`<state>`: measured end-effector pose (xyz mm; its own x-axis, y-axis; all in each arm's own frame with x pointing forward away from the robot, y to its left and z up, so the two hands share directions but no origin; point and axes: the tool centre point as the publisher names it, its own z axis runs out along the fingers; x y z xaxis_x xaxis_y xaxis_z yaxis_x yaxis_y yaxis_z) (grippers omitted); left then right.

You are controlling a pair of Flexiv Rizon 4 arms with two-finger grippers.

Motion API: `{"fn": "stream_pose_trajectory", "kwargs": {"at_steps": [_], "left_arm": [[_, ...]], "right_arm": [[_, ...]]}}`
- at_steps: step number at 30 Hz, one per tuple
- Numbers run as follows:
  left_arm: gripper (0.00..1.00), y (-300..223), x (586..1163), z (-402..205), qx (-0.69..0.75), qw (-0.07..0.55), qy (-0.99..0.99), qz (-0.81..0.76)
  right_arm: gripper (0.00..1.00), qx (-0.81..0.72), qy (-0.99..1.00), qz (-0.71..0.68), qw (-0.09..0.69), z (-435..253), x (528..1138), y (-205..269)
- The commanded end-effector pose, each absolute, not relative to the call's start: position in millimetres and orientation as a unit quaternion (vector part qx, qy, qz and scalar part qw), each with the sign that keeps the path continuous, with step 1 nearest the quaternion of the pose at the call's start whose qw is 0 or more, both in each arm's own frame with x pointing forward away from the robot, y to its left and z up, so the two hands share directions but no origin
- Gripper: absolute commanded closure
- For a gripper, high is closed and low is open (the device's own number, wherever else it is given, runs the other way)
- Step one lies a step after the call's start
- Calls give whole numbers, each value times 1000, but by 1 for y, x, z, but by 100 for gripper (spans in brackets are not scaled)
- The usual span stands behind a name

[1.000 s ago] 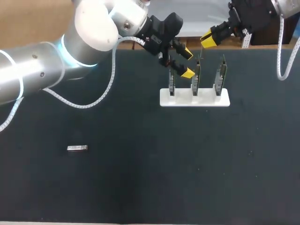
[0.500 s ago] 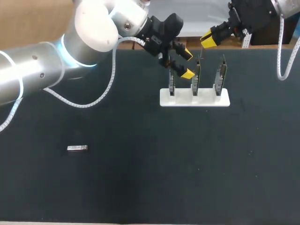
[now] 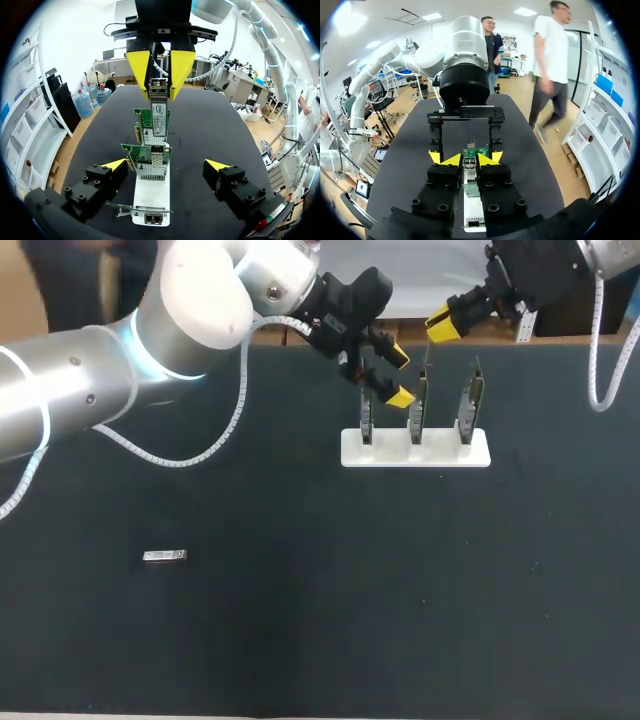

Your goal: Pick up the optical module with the left hand, and insert it into the network port with the right hand.

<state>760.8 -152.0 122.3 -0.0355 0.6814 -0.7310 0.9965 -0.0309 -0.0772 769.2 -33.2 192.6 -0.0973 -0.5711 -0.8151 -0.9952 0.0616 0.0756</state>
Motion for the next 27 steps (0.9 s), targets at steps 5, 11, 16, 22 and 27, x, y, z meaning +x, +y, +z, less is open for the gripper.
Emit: {"fn": "stream_pose_trajectory", "kwargs": {"at_steps": [5,11,16,22,27], "left_arm": [[0,-153,764,122,648,249,649,-312],[0,-153,764,122,648,249,649,-312],[0,-153,764,122,648,249,649,-312],[0,-153,764,122,648,249,649,-312],[0,-153,764,122,648,249,649,-312]], "right_arm": [[100,-597,654,344,311,191,766,-30],[100,-595,656,349,307,186,766,-31],[100,-596,657,349,302,182,767,-31],[100,-597,658,350,296,178,768,-30],[100,-597,660,349,292,176,769,-30]]}}
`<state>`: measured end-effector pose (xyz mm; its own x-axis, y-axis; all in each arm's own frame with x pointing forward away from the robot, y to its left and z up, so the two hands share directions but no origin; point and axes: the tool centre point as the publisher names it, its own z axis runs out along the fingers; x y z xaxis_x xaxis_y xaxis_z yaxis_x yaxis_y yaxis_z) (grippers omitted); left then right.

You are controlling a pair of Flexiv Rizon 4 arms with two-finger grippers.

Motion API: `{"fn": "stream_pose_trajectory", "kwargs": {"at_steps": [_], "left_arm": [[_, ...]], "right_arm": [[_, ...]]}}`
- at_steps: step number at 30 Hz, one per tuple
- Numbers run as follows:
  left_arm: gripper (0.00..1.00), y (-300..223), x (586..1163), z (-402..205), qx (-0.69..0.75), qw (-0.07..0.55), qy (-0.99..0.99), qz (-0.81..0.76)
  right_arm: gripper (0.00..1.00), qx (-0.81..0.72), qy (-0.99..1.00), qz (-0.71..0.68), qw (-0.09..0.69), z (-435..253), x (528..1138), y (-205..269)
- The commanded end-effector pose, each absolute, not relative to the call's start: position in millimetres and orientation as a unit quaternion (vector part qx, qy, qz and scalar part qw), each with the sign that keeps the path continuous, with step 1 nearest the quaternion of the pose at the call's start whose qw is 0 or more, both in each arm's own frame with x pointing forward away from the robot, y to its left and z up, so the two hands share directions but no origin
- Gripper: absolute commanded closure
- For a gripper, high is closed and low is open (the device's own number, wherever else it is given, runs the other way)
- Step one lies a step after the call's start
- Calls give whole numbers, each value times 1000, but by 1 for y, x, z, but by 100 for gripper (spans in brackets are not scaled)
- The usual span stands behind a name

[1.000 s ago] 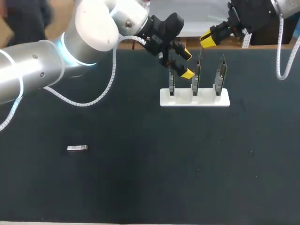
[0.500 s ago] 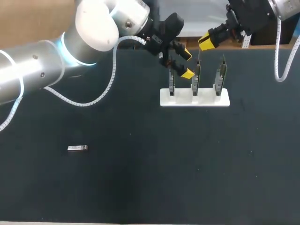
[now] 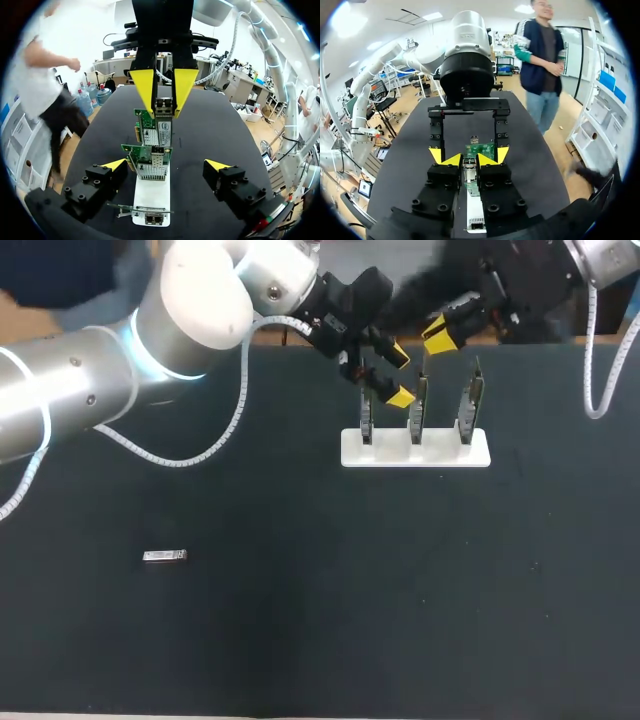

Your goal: Pick up the optical module with the left hand, and insert it into the network port with the right hand.

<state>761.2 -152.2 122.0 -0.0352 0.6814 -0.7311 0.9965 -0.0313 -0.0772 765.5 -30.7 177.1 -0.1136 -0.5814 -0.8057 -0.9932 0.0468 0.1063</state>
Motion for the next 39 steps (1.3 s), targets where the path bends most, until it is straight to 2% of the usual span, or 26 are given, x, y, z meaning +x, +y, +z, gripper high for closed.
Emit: {"fn": "stream_pose_trajectory", "kwargs": {"at_steps": [1,39], "left_arm": [[0,-153,764,122,648,249,649,-312],[0,-153,764,122,648,249,649,-312]], "right_arm": [[100,-597,661,350,292,175,769,-30],[100,-600,660,341,297,178,768,-28]]}}
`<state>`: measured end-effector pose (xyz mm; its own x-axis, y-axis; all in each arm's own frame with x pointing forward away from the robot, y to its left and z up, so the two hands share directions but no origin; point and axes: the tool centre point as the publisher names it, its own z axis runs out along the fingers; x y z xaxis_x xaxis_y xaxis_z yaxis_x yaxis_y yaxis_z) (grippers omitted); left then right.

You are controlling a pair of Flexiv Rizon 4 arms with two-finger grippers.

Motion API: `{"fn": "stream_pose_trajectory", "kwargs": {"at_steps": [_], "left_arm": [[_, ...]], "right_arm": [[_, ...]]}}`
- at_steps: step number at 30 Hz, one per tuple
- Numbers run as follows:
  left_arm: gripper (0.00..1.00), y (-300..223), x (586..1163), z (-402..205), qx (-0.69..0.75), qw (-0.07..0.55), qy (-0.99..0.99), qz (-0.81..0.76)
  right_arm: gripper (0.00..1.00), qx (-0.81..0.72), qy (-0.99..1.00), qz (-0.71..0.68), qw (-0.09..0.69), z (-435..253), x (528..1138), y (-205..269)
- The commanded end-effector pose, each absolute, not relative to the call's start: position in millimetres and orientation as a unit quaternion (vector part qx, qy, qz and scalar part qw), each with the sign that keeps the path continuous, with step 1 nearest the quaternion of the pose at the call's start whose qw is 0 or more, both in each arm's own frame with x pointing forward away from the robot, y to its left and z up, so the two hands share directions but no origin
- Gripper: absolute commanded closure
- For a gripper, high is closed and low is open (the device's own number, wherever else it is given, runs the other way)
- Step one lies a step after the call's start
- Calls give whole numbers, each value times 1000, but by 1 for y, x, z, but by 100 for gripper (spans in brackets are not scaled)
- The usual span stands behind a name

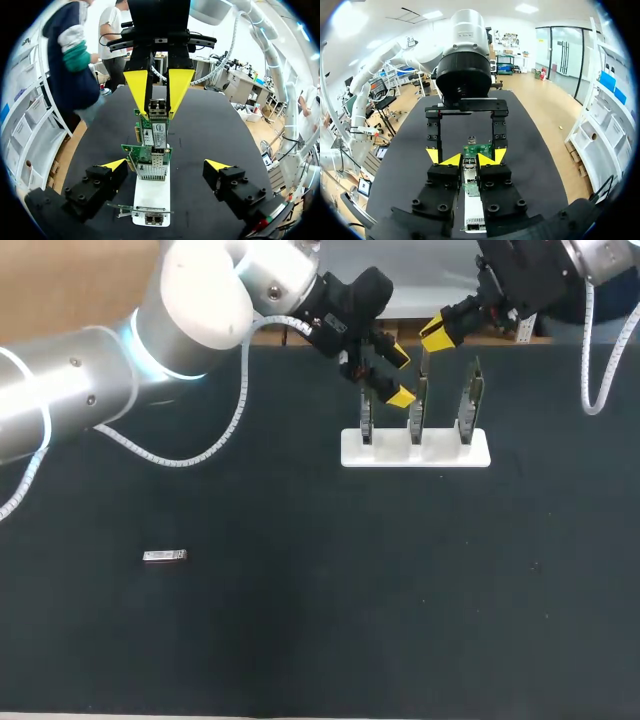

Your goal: Pick up the optical module with the left hand, and insert it into the network port with the right hand.

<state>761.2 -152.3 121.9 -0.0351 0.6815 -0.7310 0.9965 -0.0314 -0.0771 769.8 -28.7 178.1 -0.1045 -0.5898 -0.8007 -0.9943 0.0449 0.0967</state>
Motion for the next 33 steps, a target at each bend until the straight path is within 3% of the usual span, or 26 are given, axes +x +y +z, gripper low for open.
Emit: {"fn": "stream_pose_trajectory", "kwargs": {"at_steps": [1,33], "left_arm": [[0,-153,764,122,648,249,649,-312],[0,-153,764,122,648,249,649,-312]], "right_arm": [[100,-600,661,341,296,177,768,-28],[100,-600,661,338,297,173,767,-29]]}}
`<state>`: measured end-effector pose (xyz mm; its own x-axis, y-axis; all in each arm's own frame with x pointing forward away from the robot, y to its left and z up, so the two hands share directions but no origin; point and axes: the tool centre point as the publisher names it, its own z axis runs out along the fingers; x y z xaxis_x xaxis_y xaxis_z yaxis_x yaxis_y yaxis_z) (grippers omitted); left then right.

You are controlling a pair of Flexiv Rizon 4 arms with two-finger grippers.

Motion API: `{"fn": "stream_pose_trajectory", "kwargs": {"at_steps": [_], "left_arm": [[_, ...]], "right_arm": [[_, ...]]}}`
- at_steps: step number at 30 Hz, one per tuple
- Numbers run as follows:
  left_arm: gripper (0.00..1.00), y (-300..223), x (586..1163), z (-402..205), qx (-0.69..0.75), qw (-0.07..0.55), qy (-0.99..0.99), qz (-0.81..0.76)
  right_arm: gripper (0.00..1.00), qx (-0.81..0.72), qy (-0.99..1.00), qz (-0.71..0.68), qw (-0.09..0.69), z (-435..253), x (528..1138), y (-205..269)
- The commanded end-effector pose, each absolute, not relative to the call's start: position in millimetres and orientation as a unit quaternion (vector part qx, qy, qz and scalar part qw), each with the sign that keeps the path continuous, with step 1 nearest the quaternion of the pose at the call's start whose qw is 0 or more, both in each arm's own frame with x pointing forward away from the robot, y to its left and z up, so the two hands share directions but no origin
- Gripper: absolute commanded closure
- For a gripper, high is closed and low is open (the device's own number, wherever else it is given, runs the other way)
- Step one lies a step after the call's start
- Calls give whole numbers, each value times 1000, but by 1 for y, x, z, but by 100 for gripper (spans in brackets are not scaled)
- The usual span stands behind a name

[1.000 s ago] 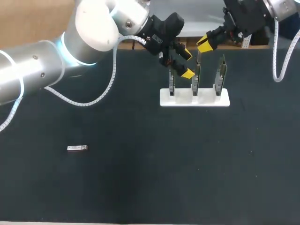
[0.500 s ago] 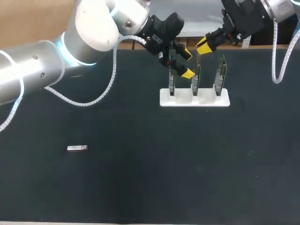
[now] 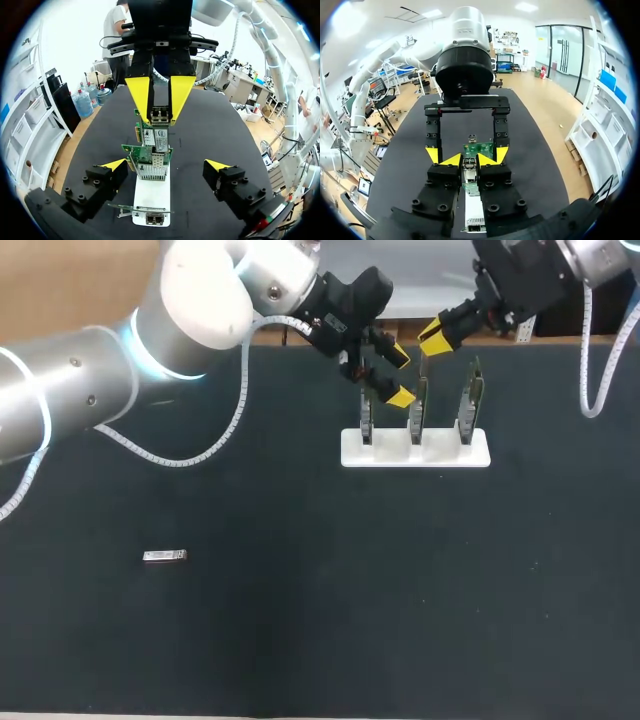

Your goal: Pick up the optical module with the left hand, and insert it into the network port with the right hand.

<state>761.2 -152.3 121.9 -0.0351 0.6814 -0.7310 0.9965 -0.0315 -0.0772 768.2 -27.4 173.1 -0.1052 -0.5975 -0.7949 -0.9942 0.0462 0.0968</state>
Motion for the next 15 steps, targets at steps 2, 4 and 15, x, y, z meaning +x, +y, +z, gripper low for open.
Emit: {"fn": "stream_pose_trajectory", "kwargs": {"at_steps": [2,4,15], "left_arm": [[0,-153,764,122,648,249,649,-312],[0,-153,764,122,648,249,649,-312],[0,-153,764,122,648,249,649,-312]], "right_arm": [[100,-600,661,337,300,174,768,-30],[100,-600,660,337,301,175,768,-30],[100,-602,656,339,304,175,770,-31]]}}
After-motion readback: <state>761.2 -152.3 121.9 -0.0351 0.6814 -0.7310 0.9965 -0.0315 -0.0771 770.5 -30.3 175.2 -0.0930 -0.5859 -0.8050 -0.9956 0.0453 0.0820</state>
